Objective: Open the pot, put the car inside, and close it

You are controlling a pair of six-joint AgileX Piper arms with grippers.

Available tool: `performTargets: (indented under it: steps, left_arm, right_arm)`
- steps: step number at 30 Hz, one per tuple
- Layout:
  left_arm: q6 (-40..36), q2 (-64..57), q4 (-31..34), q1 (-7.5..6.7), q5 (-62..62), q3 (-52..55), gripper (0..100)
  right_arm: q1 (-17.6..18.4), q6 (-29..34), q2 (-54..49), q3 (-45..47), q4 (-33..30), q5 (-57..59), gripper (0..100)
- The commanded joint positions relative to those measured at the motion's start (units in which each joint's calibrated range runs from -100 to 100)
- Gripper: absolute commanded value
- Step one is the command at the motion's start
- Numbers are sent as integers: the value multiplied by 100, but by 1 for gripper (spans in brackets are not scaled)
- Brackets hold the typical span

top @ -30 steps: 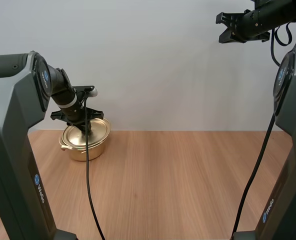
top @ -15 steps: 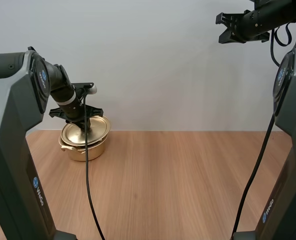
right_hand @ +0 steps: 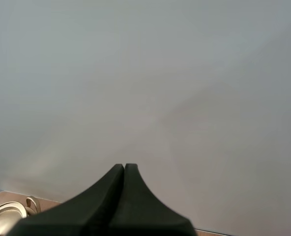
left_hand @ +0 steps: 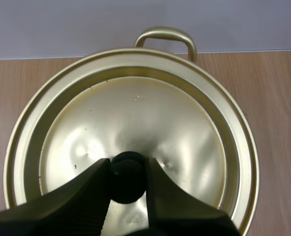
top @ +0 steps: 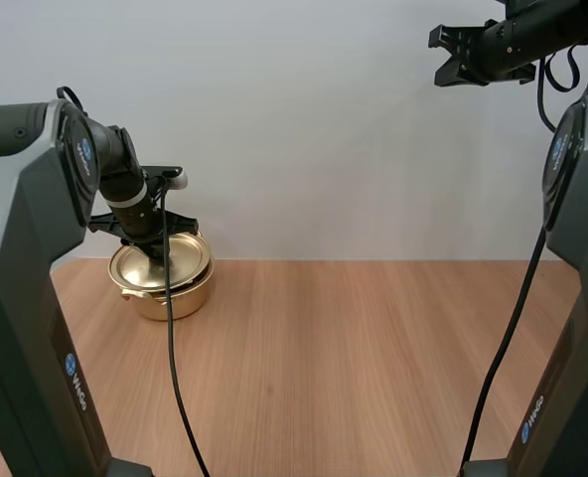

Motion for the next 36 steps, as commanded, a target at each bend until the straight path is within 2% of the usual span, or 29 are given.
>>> performTargets:
  steps: [1, 28, 30, 31, 33, 35, 36]
  left_arm:
    - [-7, -3, 1, 4, -15, -7, 0]
    - [-65, 309, 9, 4, -53, -7, 2]
    - [-211, 309, 29, 4, -53, -7, 16]
    - [-158, 309, 29, 4, -53, -7, 28]
    - [50, 309, 29, -3, -71, -7, 56]
    - [422, 309, -1, -10, -71, -7, 93]
    - [539, 309, -14, -10, -55, -7, 100]
  right_arm:
    - [-3, -1, -2, 4, 0, 0, 0]
    - [-3, -1, -2, 4, 0, 0, 0]
    - [-3, -1, -2, 4, 0, 0, 0]
    - [-3, -1, -2, 4, 0, 0, 0]
    - [-3, -1, -2, 4, 0, 0, 0]
    - [-3, -1, -2, 4, 0, 0, 0]
    - [-3, -1, -2, 4, 0, 0, 0]
